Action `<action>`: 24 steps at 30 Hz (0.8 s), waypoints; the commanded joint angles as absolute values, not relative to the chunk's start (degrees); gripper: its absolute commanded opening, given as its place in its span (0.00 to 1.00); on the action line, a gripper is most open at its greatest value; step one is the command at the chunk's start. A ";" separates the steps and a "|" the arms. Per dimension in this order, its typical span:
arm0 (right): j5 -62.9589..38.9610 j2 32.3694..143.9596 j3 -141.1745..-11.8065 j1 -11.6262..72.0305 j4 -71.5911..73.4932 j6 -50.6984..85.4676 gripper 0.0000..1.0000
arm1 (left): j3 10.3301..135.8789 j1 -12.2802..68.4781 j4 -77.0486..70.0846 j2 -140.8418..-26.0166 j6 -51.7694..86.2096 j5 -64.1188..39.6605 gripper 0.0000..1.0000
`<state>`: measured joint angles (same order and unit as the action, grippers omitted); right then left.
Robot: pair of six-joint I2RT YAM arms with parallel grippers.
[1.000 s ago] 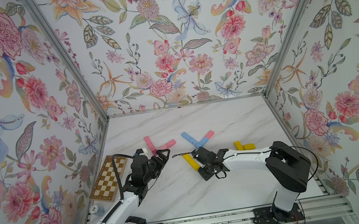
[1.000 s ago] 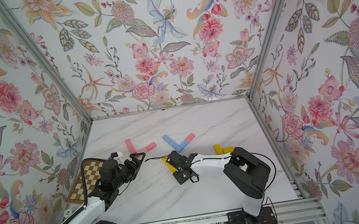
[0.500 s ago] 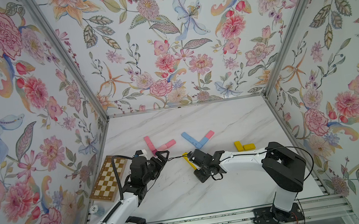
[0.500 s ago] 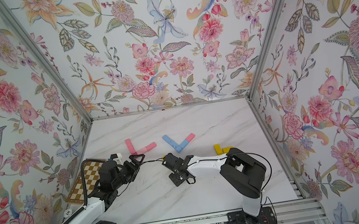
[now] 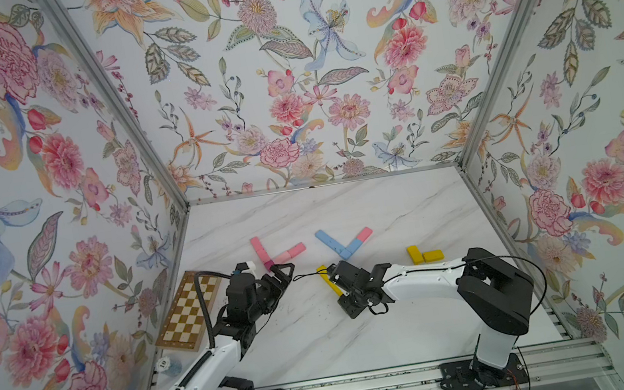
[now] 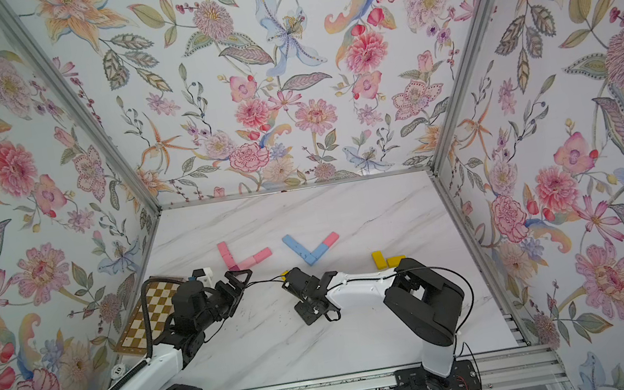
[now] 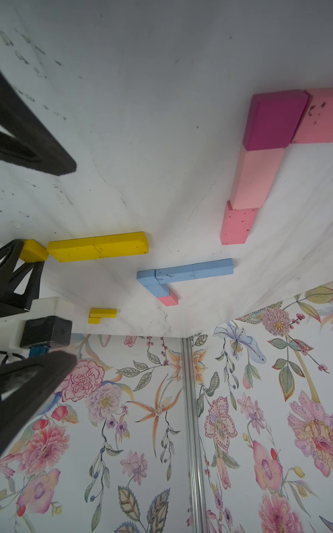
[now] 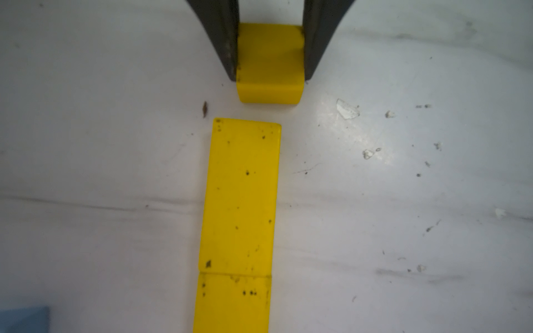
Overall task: Assemble the letter v with building blocks
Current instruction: Assemble the building block at the center of the board.
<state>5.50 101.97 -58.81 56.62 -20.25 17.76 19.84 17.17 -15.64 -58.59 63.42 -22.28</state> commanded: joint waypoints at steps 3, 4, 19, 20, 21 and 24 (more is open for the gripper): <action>7.93 104.41 -58.77 56.18 -24.02 16.93 0.23 | 19.24 16.58 -16.30 -58.20 63.00 -23.05 0.99; 7.93 104.56 -58.88 56.06 -24.16 16.75 0.23 | 19.31 16.56 -16.33 -58.35 62.84 -23.18 0.99; 7.52 105.97 -60.88 54.84 -24.76 15.04 0.23 | 19.71 16.37 -16.12 -58.63 62.57 -23.38 0.99; 7.40 106.09 -60.97 54.80 -24.87 14.94 0.23 | 19.69 16.26 -16.07 -58.62 62.47 -23.38 0.99; 7.24 106.17 -61.08 54.86 -24.82 14.87 0.23 | 19.73 16.27 -15.87 -58.53 62.41 -23.38 0.99; 6.83 106.43 -61.17 55.10 -24.87 14.97 0.23 | 19.77 15.97 -15.50 -58.45 62.23 -23.36 0.99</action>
<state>6.48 103.77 -61.32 55.09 -21.63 15.77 19.73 16.82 -15.64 -58.61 63.22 -22.31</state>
